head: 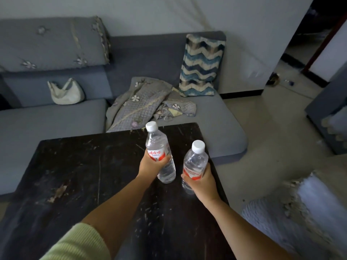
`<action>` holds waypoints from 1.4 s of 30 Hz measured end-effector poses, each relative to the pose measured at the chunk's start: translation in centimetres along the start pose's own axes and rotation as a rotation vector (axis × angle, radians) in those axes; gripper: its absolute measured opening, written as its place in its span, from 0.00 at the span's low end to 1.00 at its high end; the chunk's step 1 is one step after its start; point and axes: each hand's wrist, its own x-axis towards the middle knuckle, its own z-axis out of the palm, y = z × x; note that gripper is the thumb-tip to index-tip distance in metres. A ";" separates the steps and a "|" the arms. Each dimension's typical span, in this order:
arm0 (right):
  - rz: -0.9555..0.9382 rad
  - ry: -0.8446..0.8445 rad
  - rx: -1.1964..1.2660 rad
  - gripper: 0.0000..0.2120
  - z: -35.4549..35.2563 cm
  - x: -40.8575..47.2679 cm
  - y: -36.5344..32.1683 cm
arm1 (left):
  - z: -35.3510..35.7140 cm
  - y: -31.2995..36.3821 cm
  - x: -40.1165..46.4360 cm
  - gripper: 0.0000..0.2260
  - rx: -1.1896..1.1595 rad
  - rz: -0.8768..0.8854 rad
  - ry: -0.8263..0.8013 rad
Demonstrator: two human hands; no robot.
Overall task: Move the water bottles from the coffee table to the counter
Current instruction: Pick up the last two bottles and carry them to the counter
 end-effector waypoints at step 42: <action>0.804 1.373 0.116 0.33 -27.6 -71.5 11.8 | 20.8 -2.1 -60.5 0.15 0.636 0.533 -1.561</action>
